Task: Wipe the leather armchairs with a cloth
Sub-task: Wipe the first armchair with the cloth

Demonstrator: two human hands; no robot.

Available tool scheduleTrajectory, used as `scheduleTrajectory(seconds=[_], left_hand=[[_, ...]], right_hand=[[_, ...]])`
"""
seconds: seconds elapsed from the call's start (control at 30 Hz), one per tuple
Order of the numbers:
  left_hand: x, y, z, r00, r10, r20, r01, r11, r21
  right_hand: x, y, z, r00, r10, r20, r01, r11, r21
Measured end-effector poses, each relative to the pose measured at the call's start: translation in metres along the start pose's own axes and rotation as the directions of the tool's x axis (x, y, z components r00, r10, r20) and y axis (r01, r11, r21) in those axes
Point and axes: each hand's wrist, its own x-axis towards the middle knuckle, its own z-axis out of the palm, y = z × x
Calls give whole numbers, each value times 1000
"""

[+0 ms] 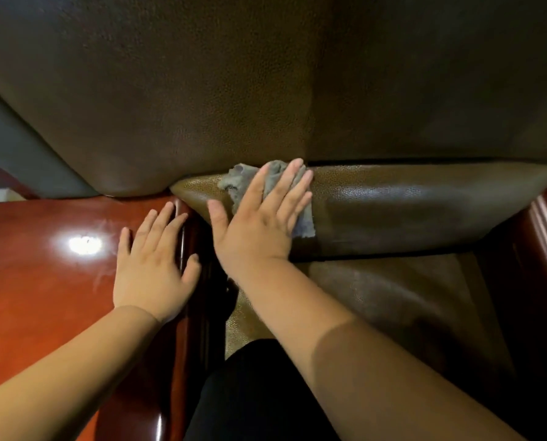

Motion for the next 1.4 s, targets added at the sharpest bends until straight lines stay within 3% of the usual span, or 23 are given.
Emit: scheduleTrajectory(seconds=[0.1,0.2,0.27,0.33,0.4,0.47,0.53,0.6,0.67,0.73,0.8,0.87,0.93,1.03,1.1,1.17,1.23,1.3,1.4], left_hand=[[0,0,1,999,-2,-33,1,1000,-31],[2,1,1,999,-13,-46,12,1000,-23],[5,2,0,999,-6,-37,5,1000,-26],[5,3,-3,999,-4,-37,3,1000,-25],[5,4,-4,1000,0,-31,-1,999,-32],[4,3,-5,1000,1,-13,-2,999,-50],[4,3,-5,1000,3,-3,-4,999,-53],[5,3,-5,1000,8,-1,-8,998,-54],[7,3,-6,1000,-3,-2,3,998,-61],[5,6,-8,1000,-24,0,24,997,-78],[3,11,-13,999,-37,1,37,996,-80],[2,15,-14,999,-37,6,38,997,-67],[2,17,-15,999,-47,18,48,997,-59],[4,23,-16,1000,-16,1,16,1000,17],[10,34,-19,990,126,-62,-120,989,88],[25,56,-23,937,320,-140,-308,946,98],[51,93,-30,818,547,-177,-542,837,83],[85,140,-38,637,760,-131,-755,649,92],[138,214,-50,354,935,1,-920,348,182]], right_hand=[[9,51,-14,995,-12,-95,10,1000,-21],[35,108,-33,948,255,-190,-257,966,19],[43,103,-32,919,341,-198,-333,940,75],[34,73,-19,967,200,-157,-193,980,57],[12,52,-4,992,-118,-48,116,992,-42],[0,66,1,937,-343,61,349,925,-152],[10,104,-7,907,-417,61,421,886,-193],[23,149,-23,958,-284,-36,271,941,-202],[33,190,-43,989,-36,-141,15,989,-147],[35,205,-57,971,170,-170,-184,981,-67],[33,190,-58,961,243,-135,-244,970,8],[25,164,-48,983,174,-60,-174,985,8],[6,150,-33,999,-24,30,26,998,-60],[-1,172,-35,925,-359,122,376,911,-169],[9,203,-49,918,-374,129,394,890,-228],[21,239,-67,985,-159,70,172,950,-259],[28,269,-86,994,109,20,-101,964,-247],[34,280,-98,956,293,-23,-292,939,-181],[47,250,-93,892,442,-98,-446,894,-31]])
